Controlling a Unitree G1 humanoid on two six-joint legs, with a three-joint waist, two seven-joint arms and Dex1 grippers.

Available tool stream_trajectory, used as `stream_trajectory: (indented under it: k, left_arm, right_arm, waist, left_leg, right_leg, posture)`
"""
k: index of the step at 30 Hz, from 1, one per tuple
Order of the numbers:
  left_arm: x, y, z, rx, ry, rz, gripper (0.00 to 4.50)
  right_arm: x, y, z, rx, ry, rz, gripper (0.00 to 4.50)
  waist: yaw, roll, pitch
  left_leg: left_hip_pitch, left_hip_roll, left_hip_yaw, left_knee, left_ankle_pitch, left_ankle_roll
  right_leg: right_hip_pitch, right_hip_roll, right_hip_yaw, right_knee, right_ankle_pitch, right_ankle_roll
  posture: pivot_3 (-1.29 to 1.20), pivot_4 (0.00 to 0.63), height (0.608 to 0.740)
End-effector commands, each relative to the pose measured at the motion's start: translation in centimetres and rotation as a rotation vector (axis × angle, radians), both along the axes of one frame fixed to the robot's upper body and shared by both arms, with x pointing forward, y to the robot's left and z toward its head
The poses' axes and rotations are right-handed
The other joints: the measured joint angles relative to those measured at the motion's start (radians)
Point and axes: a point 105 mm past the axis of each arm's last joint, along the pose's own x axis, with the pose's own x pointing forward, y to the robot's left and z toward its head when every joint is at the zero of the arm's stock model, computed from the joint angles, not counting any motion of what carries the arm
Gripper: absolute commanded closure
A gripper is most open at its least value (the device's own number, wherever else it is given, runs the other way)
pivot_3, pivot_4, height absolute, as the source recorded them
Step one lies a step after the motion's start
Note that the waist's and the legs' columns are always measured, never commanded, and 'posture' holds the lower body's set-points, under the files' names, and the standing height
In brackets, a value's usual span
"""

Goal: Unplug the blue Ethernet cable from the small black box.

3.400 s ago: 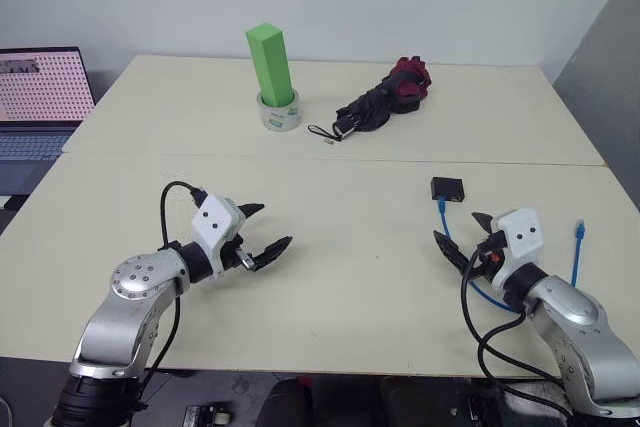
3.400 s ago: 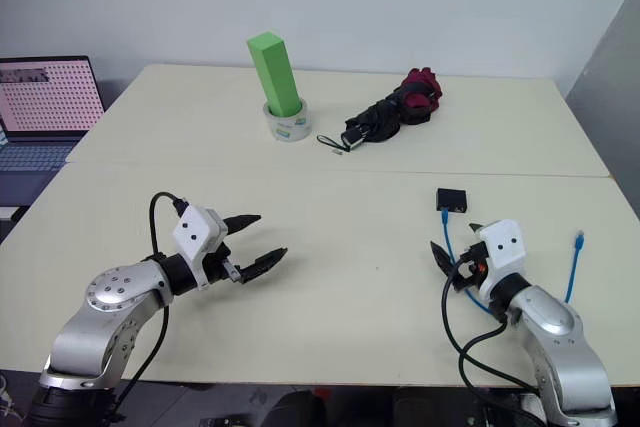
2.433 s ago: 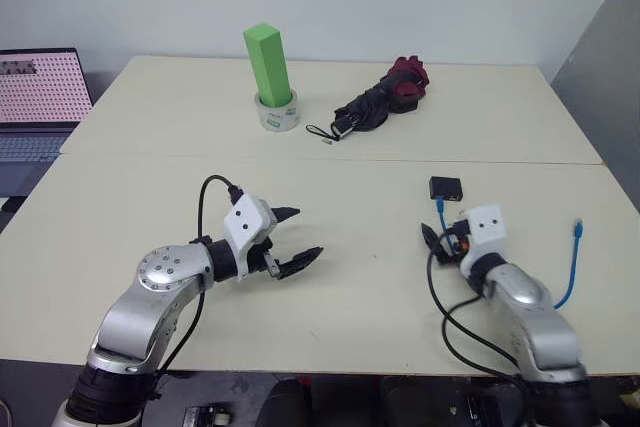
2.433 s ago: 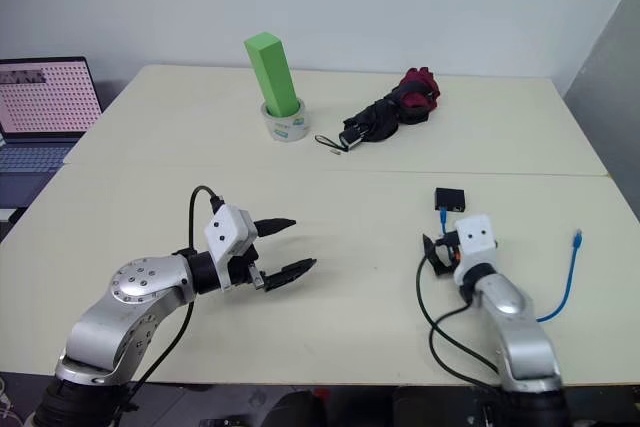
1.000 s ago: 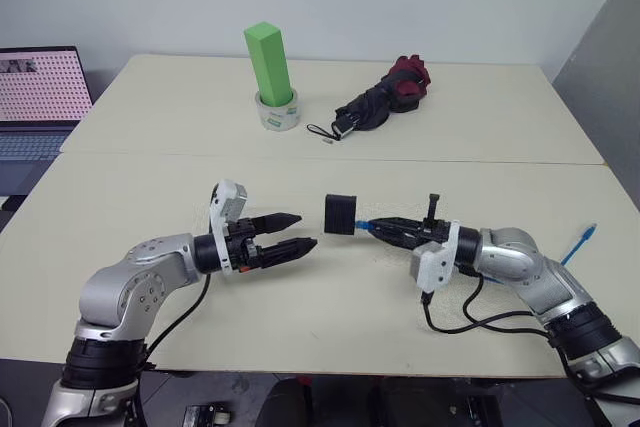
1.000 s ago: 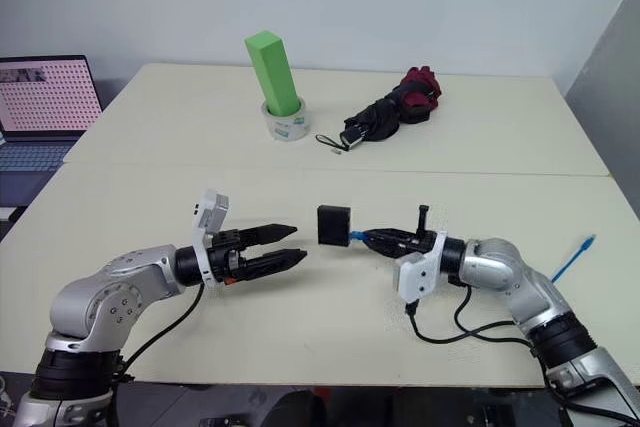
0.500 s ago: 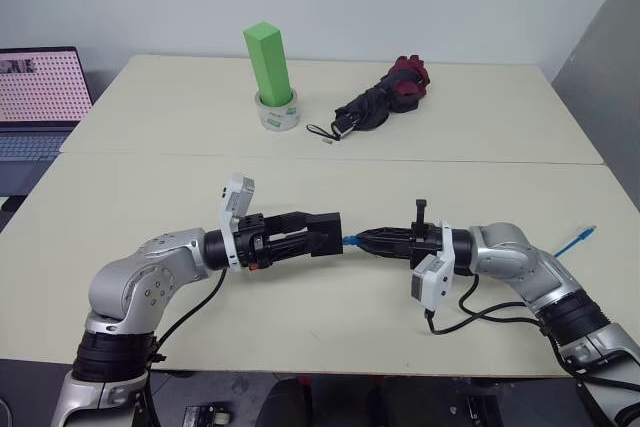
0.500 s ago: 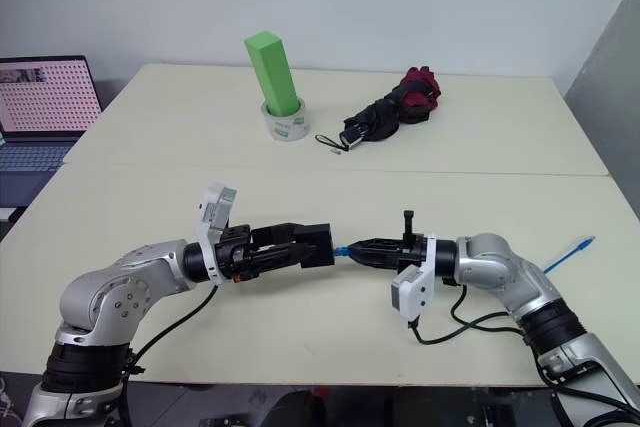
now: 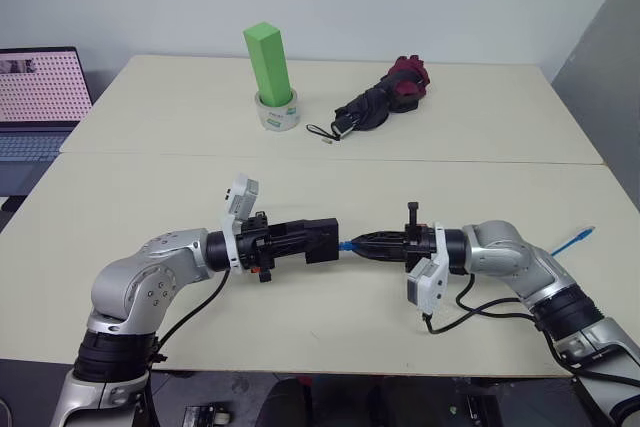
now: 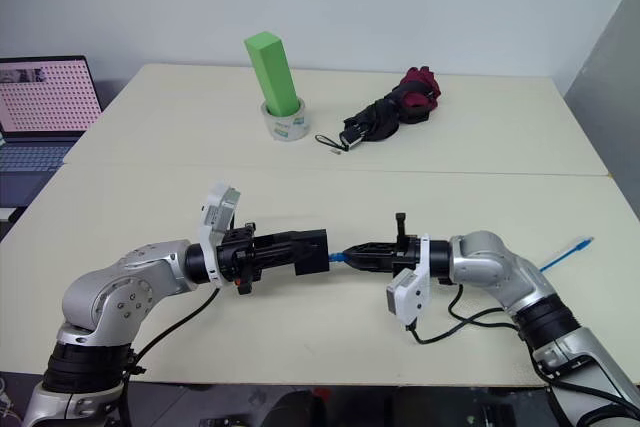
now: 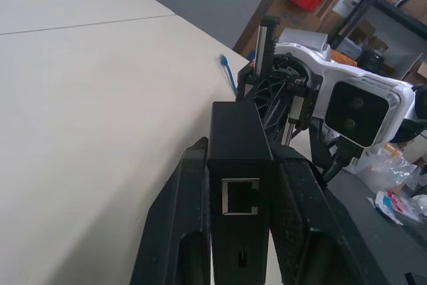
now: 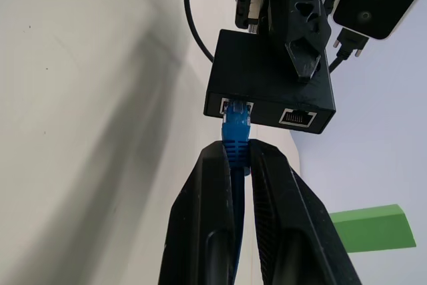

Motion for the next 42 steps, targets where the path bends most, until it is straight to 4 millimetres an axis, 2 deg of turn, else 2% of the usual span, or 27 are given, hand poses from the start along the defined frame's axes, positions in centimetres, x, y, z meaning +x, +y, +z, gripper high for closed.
stream_trajectory:
  k: [1, 5, 9, 11, 15, 18, 26, 34, 37, 42]
  left_arm:
    - [0.2, -0.1, 0.7, 0.005, -0.046, -0.003, 3.70]
    - [0.0, -0.1, 0.7, 0.021, -0.058, -0.012, 3.70]
    - [-0.4, -0.1, 0.7, 0.036, -0.070, -0.038, 3.70]
    - [-0.7, -0.2, 0.8, 0.035, -0.073, -0.059, 3.70]
    - [-1.1, -0.4, 1.3, 0.041, -0.089, -0.102, 3.70]
    - [-1.1, -0.4, 1.7, 0.039, -0.101, -0.114, 3.70]
    - [-1.2, -0.8, 2.4, 0.031, -0.122, -0.139, 3.70]
    - [-1.3, -1.0, 2.5, 0.031, -0.130, -0.146, 3.70]
    - [-1.4, -1.0, 2.5, 0.031, -0.132, -0.150, 3.70]
    - [-1.5, -1.1, 2.5, 0.031, -0.135, -0.159, 3.70]
  right_arm:
    - [-0.2, -0.2, 0.9, -0.008, 0.011, 0.018, 3.35]
    - [-1.3, -1.3, 0.4, -0.101, 0.175, -0.016, 2.38]
    - [-2.4, -1.1, 1.8, -0.038, 0.405, -0.077, 2.35]
    - [-2.7, -0.6, 2.7, 0.048, 0.600, -0.125, 2.35]
    - [-2.5, 0.3, 3.9, 0.178, 0.970, -0.185, 2.35]
    - [-2.1, 0.7, 4.0, 0.209, 1.108, -0.212, 2.35]
    - [-1.7, 1.4, 3.0, 0.195, 1.310, -0.231, 2.35]
    - [-1.5, 1.6, 3.0, 0.189, 1.368, -0.218, 2.35]
    - [-1.4, 1.6, 3.1, 0.182, 1.368, -0.219, 2.86]
    - [-1.5, 1.4, 3.0, 0.149, 1.366, -0.215, 4.00]
  waist:
    - [0.000, 0.000, 0.000]
    - [0.003, 0.000, 0.000]
    - [0.002, 0.000, 0.000]
    - [0.001, 0.000, 0.000]
    - [0.002, 0.000, 0.000]
    - [0.001, 0.000, 0.000]
    - [0.001, 0.000, 0.000]
    - [0.001, 0.000, 0.000]
    - [0.000, 0.000, 0.000]
    - [0.000, 0.000, 0.000]
  left_leg:
    - [0.000, 0.000, 0.000, 0.000, 0.000, 0.000]
    - [0.000, 0.000, 0.000, 0.000, 0.000, 0.000]
    - [0.000, 0.000, -0.001, 0.000, 0.000, 0.000]
    - [0.000, 0.000, -0.001, 0.000, 0.000, 0.000]
    - [0.000, 0.000, -0.001, 0.000, 0.000, 0.000]
    - [-0.001, 0.000, -0.002, 0.000, 0.000, 0.000]
    - [-0.001, 0.000, -0.002, 0.000, 0.000, 0.001]
    - [-0.001, 0.000, -0.002, 0.000, 0.000, 0.001]
    - [-0.001, 0.000, -0.002, 0.000, 0.000, 0.001]
    - [-0.001, 0.000, -0.002, 0.000, 0.000, 0.001]
  right_leg:
    - [0.000, 0.000, 0.000, 0.000, 0.000, 0.000]
    - [0.000, 0.000, 0.000, 0.000, 0.000, 0.000]
    - [0.000, 0.000, -0.001, 0.000, 0.000, 0.000]
    - [0.000, 0.000, -0.001, 0.000, 0.000, 0.000]
    - [0.001, 0.000, -0.001, 0.000, 0.000, 0.000]
    - [0.001, 0.000, -0.002, 0.000, 0.000, 0.000]
    - [0.000, 0.000, -0.001, -0.001, 0.000, 0.000]
    - [0.000, 0.000, -0.001, -0.001, 0.000, 0.000]
    - [0.000, 0.000, -0.002, -0.001, 0.000, 0.000]
    - [0.000, 0.000, -0.002, -0.001, 0.000, 0.000]
  posture:
    - [0.00, 0.150, 0.740]
    - [0.00, 0.150, 0.740]
    - [0.00, 0.150, 0.740]
    - [0.00, 0.150, 0.740]
    - [0.00, 0.150, 0.740]
    - [0.00, 0.150, 0.740]
    - [0.00, 0.150, 0.740]
    - [0.00, 0.150, 0.740]
    - [0.00, 0.150, 0.740]
    - [0.00, 0.150, 0.740]
